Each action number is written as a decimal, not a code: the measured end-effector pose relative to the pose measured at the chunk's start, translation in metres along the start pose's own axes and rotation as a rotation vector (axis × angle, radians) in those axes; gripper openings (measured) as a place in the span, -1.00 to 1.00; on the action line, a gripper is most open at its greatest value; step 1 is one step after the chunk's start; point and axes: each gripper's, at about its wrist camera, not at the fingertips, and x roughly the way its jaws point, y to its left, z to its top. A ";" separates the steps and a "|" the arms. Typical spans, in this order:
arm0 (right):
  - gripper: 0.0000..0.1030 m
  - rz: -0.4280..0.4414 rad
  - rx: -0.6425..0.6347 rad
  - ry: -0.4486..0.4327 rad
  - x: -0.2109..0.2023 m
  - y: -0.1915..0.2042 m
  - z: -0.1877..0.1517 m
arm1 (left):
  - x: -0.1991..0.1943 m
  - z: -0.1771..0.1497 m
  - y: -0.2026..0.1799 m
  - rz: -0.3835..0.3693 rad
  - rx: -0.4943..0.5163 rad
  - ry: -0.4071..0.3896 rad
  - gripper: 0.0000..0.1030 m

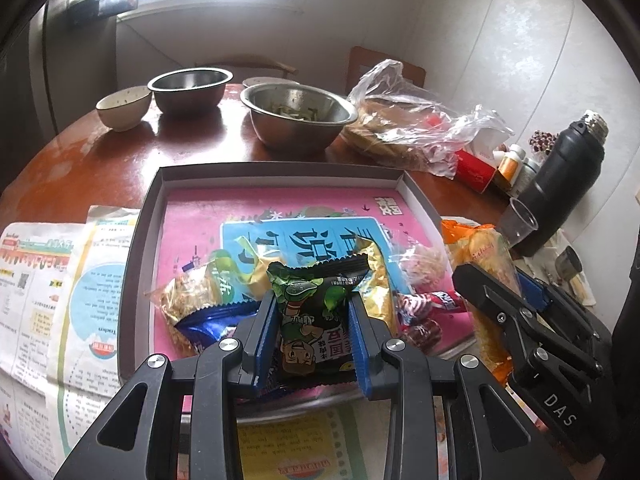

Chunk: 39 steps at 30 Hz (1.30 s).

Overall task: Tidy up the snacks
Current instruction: 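Carry the green pack and orange bread roll over the grey box with both tools, then lower both snacks into the box and open both tools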

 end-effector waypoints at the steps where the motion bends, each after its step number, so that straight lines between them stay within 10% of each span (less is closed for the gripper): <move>1: -0.29 0.002 -0.001 0.004 0.003 0.000 0.000 | 0.002 0.000 0.001 0.000 -0.002 0.005 -0.33; 39: -0.27 0.027 0.071 0.068 0.039 -0.017 -0.004 | 0.022 0.007 -0.003 -0.005 0.003 0.027 -0.33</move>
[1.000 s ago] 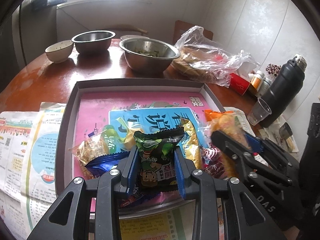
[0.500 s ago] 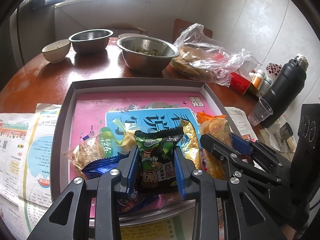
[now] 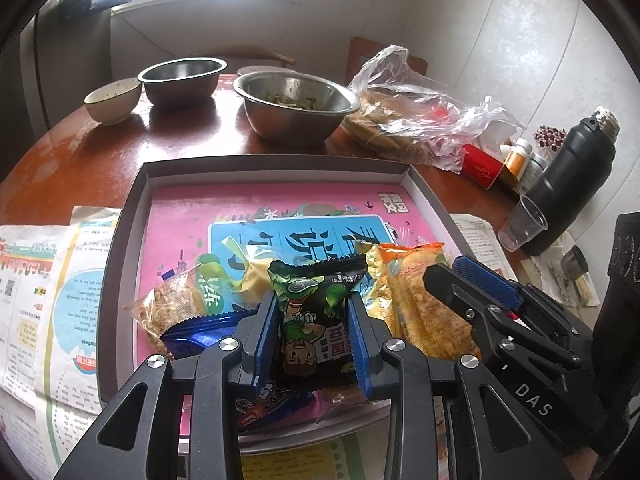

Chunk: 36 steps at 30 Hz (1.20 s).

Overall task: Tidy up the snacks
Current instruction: 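Lower both snacks into the box and open both tools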

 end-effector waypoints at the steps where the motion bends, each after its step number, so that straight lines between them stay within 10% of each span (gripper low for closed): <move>1: -0.27 -0.001 0.001 -0.003 -0.001 0.000 0.000 | 0.000 0.000 -0.001 0.001 0.003 0.000 -0.31; 36: -0.15 -0.019 -0.001 0.020 -0.005 0.003 -0.010 | -0.013 -0.004 0.007 0.020 -0.009 -0.012 0.16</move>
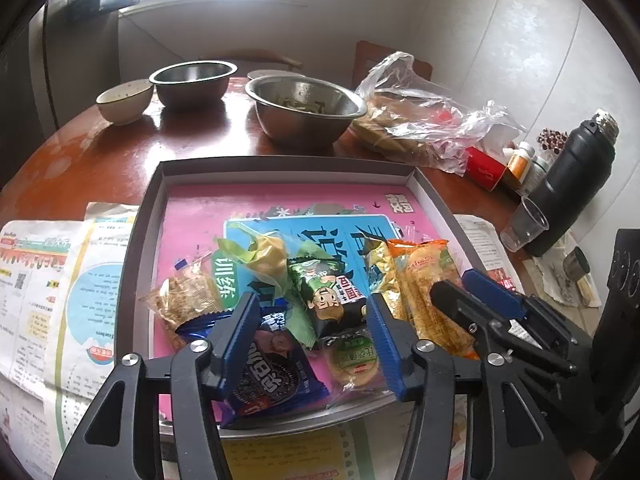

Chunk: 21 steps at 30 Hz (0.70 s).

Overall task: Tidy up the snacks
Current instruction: 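Lower both snacks into the box and open both tools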

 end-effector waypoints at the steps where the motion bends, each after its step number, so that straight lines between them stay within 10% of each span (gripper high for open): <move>1: -0.15 0.001 -0.003 0.002 0.001 0.001 -0.001 | -0.001 0.000 0.001 0.002 -0.001 0.000 0.18; 21: -0.15 0.024 -0.078 0.038 0.021 0.032 -0.009 | -0.019 -0.004 0.025 0.032 -0.030 -0.022 0.33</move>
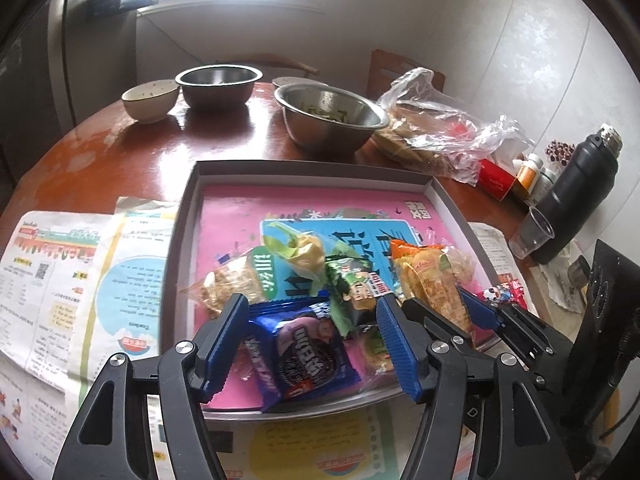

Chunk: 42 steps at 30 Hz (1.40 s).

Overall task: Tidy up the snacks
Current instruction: 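Lower both snacks into the box and open both tools, then withdraw both open tools from the box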

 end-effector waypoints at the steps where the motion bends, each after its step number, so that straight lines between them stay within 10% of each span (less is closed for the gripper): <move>1: -0.15 0.003 -0.002 0.002 0.001 0.001 0.000 | -0.001 0.000 0.002 0.003 -0.002 0.000 0.33; 42: -0.07 -0.045 -0.067 -0.065 -0.019 0.018 0.010 | -0.001 -0.006 0.022 0.030 -0.038 0.017 0.38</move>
